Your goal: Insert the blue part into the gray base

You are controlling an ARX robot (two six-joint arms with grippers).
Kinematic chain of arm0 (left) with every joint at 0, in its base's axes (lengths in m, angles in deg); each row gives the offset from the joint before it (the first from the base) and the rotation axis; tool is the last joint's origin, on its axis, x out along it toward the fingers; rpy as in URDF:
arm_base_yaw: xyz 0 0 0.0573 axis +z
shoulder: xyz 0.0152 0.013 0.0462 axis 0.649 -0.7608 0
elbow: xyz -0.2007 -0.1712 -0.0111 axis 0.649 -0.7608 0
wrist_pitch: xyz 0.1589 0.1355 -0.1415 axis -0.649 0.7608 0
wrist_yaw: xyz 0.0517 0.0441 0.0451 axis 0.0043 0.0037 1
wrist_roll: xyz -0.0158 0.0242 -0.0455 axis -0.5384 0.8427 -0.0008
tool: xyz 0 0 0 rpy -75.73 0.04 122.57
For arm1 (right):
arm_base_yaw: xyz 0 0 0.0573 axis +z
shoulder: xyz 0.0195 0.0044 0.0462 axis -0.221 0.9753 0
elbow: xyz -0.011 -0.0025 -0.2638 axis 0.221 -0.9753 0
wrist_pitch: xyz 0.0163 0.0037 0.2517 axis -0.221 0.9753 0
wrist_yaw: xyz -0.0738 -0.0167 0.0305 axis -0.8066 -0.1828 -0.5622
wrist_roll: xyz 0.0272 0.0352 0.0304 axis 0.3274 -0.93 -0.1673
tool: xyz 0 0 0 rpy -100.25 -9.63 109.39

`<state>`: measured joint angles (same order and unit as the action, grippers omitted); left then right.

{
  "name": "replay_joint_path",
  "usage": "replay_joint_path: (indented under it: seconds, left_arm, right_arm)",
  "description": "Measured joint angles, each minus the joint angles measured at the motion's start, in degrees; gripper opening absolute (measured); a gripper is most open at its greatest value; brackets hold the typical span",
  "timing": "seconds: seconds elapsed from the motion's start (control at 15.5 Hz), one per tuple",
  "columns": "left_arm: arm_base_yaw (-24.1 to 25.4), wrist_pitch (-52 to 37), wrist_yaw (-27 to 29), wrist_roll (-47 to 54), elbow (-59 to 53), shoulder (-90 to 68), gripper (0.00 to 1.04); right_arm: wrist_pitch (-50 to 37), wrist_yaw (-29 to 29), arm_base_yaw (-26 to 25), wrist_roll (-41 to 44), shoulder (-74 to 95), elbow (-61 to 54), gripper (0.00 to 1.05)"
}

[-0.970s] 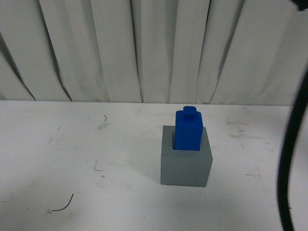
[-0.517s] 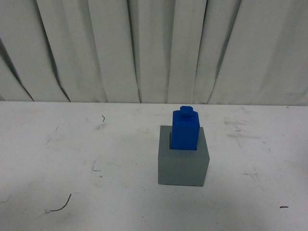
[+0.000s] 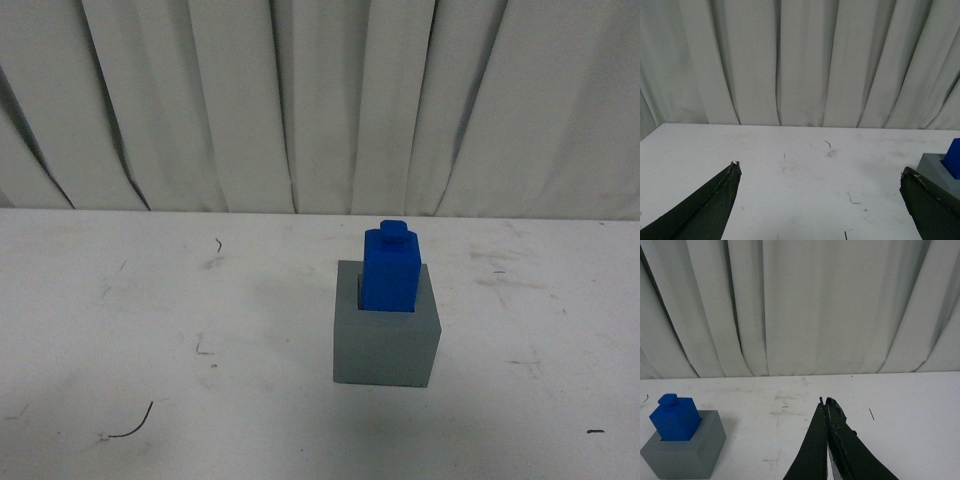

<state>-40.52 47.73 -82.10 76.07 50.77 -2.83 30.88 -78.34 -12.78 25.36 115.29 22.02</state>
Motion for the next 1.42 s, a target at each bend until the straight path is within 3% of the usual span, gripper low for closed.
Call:
replay_joint_path:
  seconds: [0.97,1.1,1.42]
  left_arm:
    - [0.0,0.0,0.0,0.0,0.0,0.0,0.98]
    - [0.0,0.0,0.0,0.0,0.0,0.0,0.98]
    - [0.0,0.0,0.0,0.0,0.0,0.0,0.98]
  right_arm:
    - [10.8,0.0,0.0,0.0,-17.8,-6.1,0.02]
    - [21.4,0.0,0.0,0.0,-26.3,-6.1,0.02]
    - [21.1,0.0,0.0,0.0,-27.5,-6.1,0.02]
